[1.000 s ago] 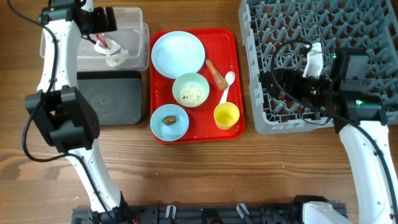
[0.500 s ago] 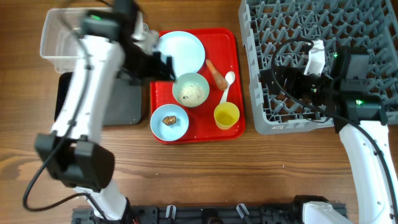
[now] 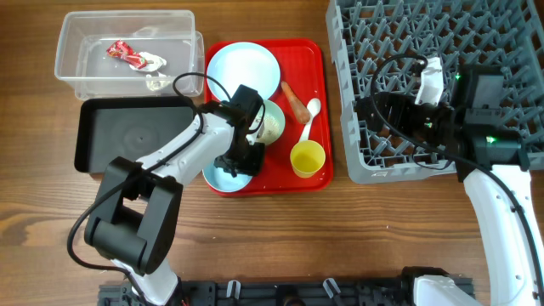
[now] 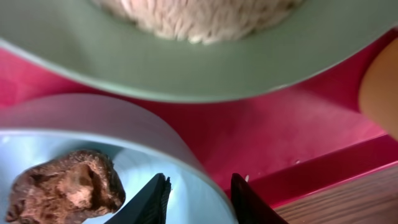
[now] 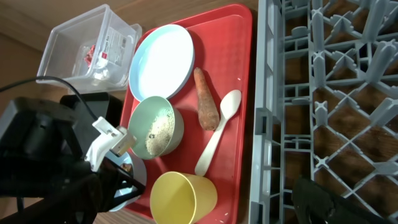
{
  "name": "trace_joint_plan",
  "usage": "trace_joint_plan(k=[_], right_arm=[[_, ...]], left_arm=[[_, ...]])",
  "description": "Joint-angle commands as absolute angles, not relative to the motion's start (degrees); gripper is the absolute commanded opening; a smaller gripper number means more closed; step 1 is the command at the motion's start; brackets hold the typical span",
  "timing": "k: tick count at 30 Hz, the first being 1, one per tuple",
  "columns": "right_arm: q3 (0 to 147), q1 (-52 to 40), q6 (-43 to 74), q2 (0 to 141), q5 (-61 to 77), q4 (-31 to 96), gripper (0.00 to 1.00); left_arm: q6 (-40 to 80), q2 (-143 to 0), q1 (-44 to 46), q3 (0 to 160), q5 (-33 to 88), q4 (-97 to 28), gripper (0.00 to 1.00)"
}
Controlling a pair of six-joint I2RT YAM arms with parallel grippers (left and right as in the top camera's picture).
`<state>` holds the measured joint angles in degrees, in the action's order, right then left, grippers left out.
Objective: Sort waste into correct bins and load items into the dishwasher rack
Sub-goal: 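Grasp the small light blue bowl and tip its food onto the black tray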
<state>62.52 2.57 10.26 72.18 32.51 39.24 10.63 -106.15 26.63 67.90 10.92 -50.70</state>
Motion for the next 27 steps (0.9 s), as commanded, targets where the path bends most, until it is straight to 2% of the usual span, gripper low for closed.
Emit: trace_joint_plan(k=[1, 2, 3, 7, 11, 13, 18, 22, 27], right_arm=[[63.6, 2.5, 10.7, 72.8, 32.0, 39.3, 1.00], [63.6, 2.5, 10.6, 72.8, 32.0, 39.3, 1.00], [63.6, 2.5, 10.6, 72.8, 32.0, 39.3, 1.00], [63.6, 2.5, 10.6, 72.8, 32.0, 39.3, 1.00], [63.6, 2.5, 10.6, 72.8, 32.0, 39.3, 1.00], [63.6, 2.5, 10.6, 72.8, 32.0, 39.3, 1.00], [63.6, 2.5, 10.5, 72.8, 31.7, 39.0, 1.00], [63.6, 2.5, 10.6, 72.8, 31.3, 39.0, 1.00], [63.6, 2.5, 10.6, 72.8, 31.3, 38.9, 1.00]], left_arm=[[10.7, -105.3, 27.6, 65.6, 9.7, -49.8, 0.25], [10.7, -105.3, 28.3, 65.6, 9.7, -49.9, 0.11], [10.8, -105.3, 29.3, 65.6, 9.7, -50.0, 0.04], [10.8, -105.1, 31.0, 68.3, 13.1, -54.5, 0.04], [10.7, -102.3, 30.3, 78.7, 15.6, -63.9, 0.04], [10.7, -99.7, 27.2, 85.6, 15.6, -68.8, 0.04], [4.7, -96.5, 6.2, 88.4, 19.7, -68.3, 0.04], [-6.2, -101.0, -13.4, 88.1, 39.9, -66.7, 0.04], [-16.3, -111.0, -25.4, 88.1, 64.4, -67.2, 0.04]])
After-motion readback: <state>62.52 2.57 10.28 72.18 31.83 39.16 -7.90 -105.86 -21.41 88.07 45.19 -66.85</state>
